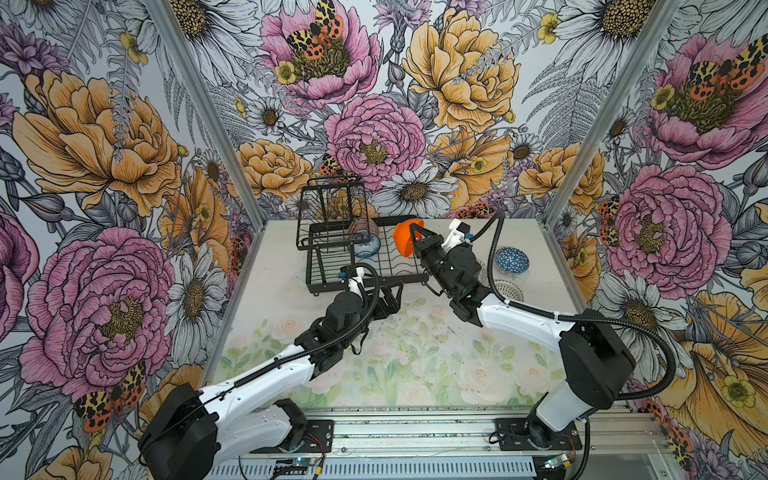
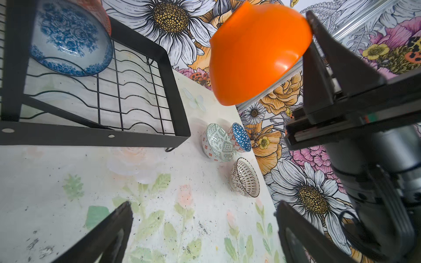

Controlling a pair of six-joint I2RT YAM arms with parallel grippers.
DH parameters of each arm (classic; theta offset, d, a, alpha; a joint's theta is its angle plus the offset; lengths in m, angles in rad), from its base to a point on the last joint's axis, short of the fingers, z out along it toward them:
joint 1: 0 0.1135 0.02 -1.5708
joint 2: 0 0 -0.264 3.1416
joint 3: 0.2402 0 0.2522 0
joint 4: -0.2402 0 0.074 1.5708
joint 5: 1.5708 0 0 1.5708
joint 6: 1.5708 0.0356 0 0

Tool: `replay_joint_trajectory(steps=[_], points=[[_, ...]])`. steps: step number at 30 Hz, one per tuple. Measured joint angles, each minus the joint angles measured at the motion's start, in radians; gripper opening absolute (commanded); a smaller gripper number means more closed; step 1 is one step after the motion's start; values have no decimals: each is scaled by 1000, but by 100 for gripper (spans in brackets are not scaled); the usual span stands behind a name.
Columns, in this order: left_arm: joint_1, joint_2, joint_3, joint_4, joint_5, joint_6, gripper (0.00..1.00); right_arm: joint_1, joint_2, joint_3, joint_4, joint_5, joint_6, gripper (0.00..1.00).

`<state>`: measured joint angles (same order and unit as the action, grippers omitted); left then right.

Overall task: Load bowls into a dish rack
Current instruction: Pick up the bowl from the center of the table.

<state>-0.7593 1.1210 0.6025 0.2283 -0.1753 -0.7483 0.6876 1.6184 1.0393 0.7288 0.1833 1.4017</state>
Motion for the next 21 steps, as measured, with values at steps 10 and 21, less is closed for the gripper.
replay_joint_trajectory(steps=[10,21], points=[[-80,123,92,128,-159,211,99,0,-24,-3,-37,-4,49,0],[-94,274,101,325,-306,364,91,0,-42,-3,-58,-27,111,0]])
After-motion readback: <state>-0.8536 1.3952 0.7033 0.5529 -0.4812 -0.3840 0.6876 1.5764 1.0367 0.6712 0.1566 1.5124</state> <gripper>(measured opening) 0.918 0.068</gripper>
